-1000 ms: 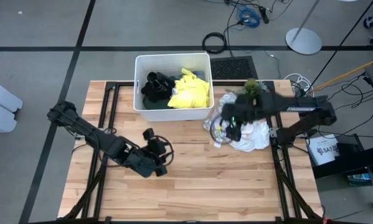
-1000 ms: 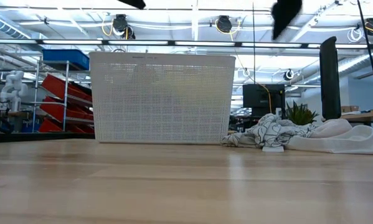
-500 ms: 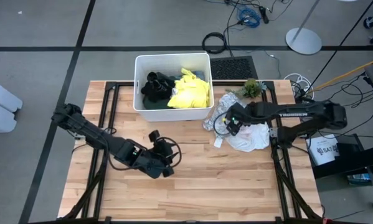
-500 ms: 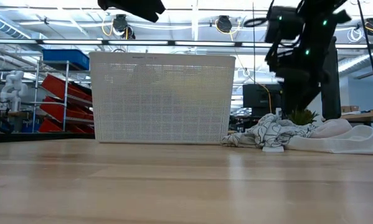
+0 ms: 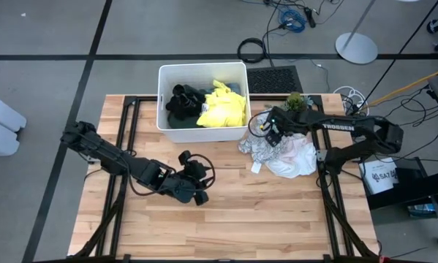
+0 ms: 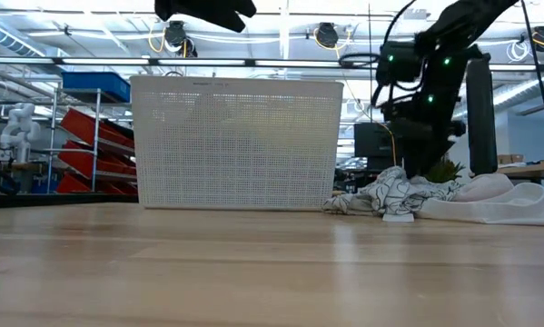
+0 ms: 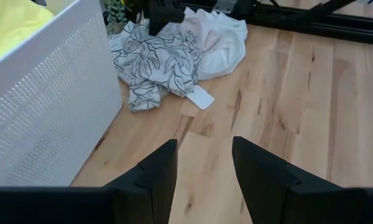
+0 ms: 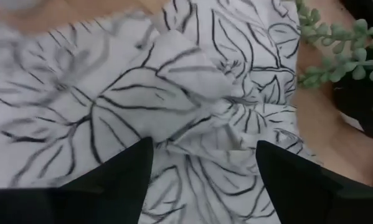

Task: Fold laundry
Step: Fold the white patterned shirt

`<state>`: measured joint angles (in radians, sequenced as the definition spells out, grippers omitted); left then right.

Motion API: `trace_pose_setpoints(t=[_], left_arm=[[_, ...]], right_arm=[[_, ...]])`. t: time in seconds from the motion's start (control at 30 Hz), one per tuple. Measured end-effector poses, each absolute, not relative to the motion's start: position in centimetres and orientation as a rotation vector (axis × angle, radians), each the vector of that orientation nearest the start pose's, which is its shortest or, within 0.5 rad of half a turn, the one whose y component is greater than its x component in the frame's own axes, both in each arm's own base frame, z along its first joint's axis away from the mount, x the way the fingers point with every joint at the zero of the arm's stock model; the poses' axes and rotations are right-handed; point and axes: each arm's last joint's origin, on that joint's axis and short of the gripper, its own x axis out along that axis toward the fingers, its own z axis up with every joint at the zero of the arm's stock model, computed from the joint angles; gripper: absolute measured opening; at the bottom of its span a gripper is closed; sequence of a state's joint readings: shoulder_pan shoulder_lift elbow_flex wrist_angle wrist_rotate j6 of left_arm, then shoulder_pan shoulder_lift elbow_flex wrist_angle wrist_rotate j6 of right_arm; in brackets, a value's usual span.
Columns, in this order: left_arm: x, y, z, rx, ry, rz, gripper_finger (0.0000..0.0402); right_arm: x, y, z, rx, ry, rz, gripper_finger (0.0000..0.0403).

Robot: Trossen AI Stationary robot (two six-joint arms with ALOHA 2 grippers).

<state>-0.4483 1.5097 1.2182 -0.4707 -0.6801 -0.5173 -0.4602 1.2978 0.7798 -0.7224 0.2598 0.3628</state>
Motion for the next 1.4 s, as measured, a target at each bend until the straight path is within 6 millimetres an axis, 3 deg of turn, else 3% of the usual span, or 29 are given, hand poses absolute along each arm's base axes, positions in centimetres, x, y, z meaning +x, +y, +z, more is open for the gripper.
trace_pose_setpoints(t=[0.3,0.4,0.57,0.63,0.8,1.03,1.2,1.4], left_arm=[[29.9,-12.1,29.1,-0.108,0.581,0.347,0.0164],[29.9,-12.1,29.1,-0.109,0.582,0.346,0.0164],[29.9,-12.1,29.1,-0.108,0.582,0.346,0.0164],[29.9,-12.1,29.1,-0.108,0.582,0.345,0.0164],[29.9,-12.1,29.1,-0.111,0.589,0.335,0.0164],[29.8,-12.1,29.1,-0.103,0.591,0.333,0.0164],[29.9,-11.9,29.1,-0.102,0.589,0.343,0.0164],[30.1,-11.5,29.1,-0.105,0.586,0.359,0.0164]], right_arm=[[20.1,-12.0,16.9,0.317,1.333,-0.768,0.0233],[20.5,-12.3,16.2,0.295,1.351,-0.748,0.0176],[21.1,-12.5,16.2,0.239,1.321,-0.713,0.0023],[21.2,-12.4,16.9,0.231,1.316,-0.707,0.0015],[21.3,-11.3,21.0,0.217,1.313,-0.685,0.0004],[19.9,-6.5,30.0,0.176,1.188,-0.59,0.0002],[17.7,-2.6,36.9,0.191,0.938,-0.466,0.0001],[15.8,1.3,43.4,0.253,0.544,-0.067,0.0001]])
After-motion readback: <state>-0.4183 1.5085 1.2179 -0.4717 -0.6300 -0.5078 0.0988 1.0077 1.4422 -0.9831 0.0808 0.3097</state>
